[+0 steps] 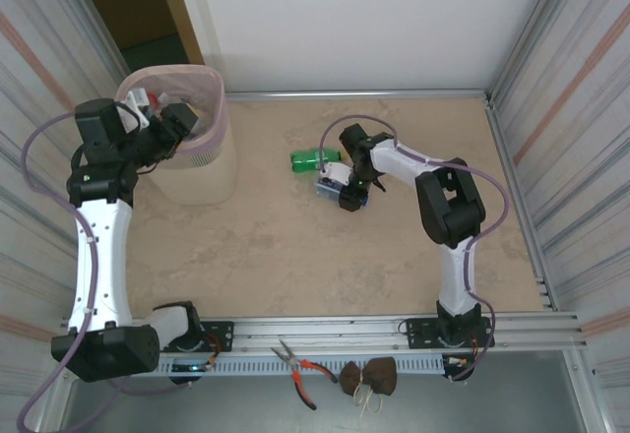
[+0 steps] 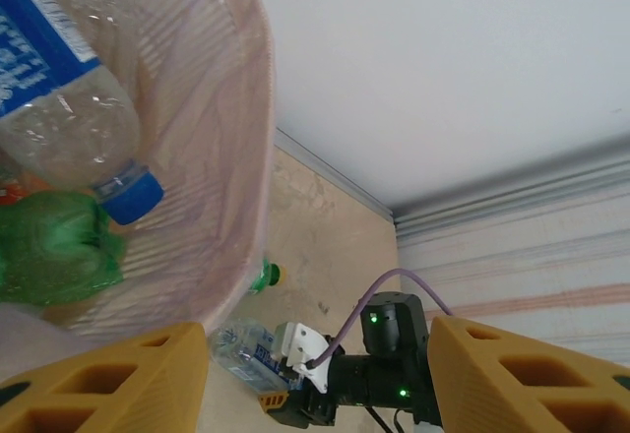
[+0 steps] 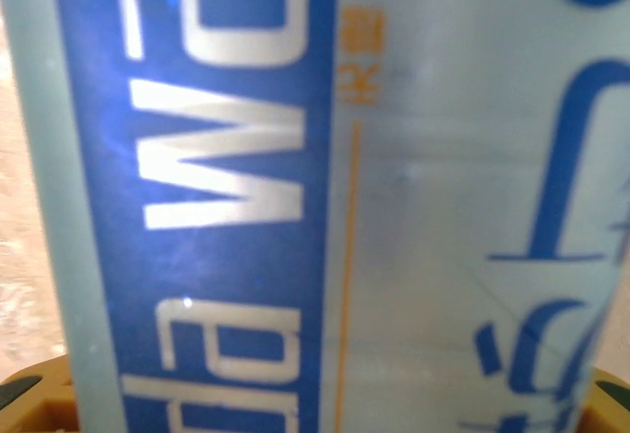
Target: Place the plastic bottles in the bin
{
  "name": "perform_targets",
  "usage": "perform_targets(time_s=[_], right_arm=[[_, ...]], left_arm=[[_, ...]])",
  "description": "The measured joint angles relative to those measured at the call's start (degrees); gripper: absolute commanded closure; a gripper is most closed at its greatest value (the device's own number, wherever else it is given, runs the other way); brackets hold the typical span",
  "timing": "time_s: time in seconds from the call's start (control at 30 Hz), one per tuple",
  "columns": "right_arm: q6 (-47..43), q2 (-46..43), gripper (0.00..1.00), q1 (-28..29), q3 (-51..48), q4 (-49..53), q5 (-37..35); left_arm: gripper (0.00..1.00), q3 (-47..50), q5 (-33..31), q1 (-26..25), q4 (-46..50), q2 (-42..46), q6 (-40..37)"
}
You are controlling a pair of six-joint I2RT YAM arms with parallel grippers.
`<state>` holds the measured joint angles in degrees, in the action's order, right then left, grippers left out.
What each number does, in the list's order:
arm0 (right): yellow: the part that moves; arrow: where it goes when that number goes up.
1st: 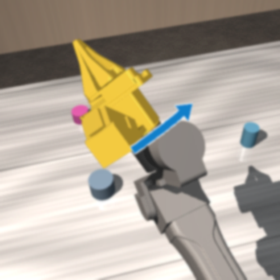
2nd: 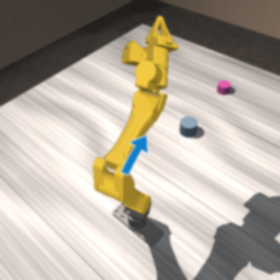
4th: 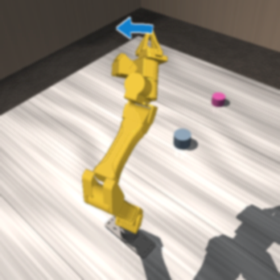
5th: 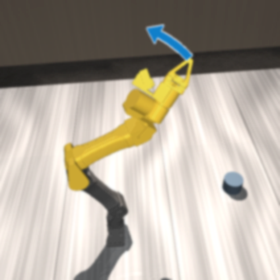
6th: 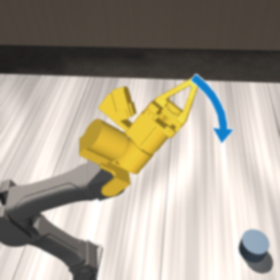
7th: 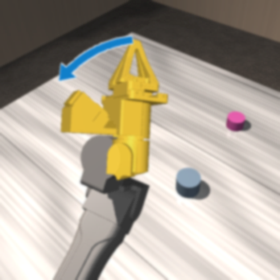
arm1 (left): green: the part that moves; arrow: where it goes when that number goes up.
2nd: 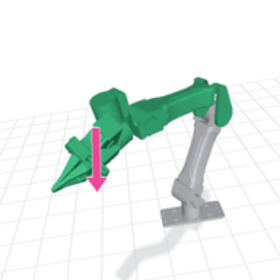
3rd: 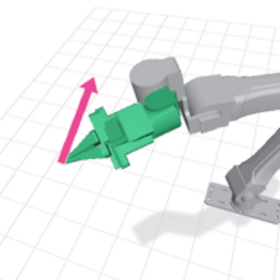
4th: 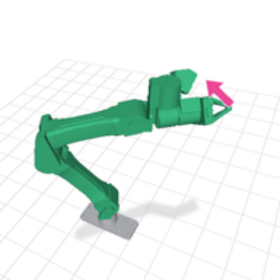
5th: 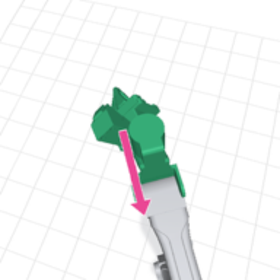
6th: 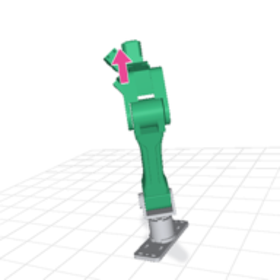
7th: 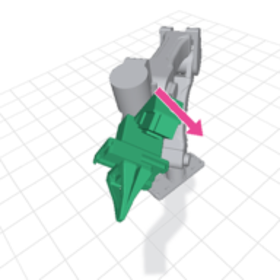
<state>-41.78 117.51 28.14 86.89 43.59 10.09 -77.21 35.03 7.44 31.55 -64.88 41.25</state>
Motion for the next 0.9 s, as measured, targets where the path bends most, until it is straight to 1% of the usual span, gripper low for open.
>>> perform_targets(time_s=[0.17,0.37,0.47,0.63,0.8,0.9], right_arm=[[4.0,-7.1,0.52,0.0,-3.0,-1.4,4.8],[9.7,-16.7,0.52,0.0,-5.8,-4.7,11.8],[12.9,-21.2,0.52,0.2,-7.8,-7.2,14.8],[19.4,-28.0,0.54,0.9,-11.1,-13.9,19.5],[26.4,-32.8,0.54,1.7,-12.5,-20.7,22.9],[28.9,-34.3,0.54,2.4,-12.5,-23.3,23.5]], left_arm=[[0.37,0.4,1.8,-3.1,-3.3,0.5,-2.2],[0.37,0.6,5.7,-4.9,-8.5,0.8,-3.4],[0.36,0.6,5.4,-6.7,-9.4,0.9,-3.8],[0.36,-0.5,0.4,-11.9,-7.3,0.8,-5.0],[0.34,-3.5,-8.3,-21.0,-5.0,0.6,-7.7],[0.32,-5.2,-13.4,-26.5,-4.1,-0.6,-9.3]])
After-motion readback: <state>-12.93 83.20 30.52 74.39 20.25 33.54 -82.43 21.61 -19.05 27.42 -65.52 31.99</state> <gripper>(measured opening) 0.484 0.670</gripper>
